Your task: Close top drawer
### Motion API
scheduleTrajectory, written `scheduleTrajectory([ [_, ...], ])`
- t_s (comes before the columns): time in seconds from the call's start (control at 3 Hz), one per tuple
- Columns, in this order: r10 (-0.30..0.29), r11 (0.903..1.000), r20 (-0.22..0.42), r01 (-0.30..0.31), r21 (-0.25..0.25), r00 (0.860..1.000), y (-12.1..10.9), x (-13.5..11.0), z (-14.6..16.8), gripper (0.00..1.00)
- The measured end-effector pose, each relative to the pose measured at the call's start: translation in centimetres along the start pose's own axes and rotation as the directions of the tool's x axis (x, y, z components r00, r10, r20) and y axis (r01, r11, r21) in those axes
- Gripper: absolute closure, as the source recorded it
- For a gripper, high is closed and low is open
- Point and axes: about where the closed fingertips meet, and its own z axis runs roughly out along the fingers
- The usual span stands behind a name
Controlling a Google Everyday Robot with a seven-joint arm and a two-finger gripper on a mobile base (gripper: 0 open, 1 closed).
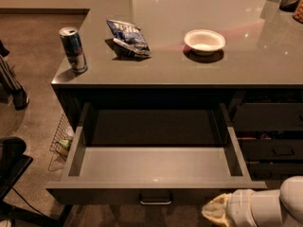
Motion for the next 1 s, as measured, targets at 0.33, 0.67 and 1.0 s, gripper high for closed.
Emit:
scheduleTrajectory([
  [0.33, -0.046, 0.9989, 0.036, 0.046, 0.004, 0.998, -3.3, -0.2, 1.1, 1.00],
  [0.67, -0.046, 0.9989, 0.036, 0.046, 0.004, 0.998, -3.2, -0.1, 1.1, 1.00],
  [1.0, -0.093, 0.9954, 0.047, 0.092, 0.025, 0.994, -6.6, -1.5, 1.3, 1.00],
])
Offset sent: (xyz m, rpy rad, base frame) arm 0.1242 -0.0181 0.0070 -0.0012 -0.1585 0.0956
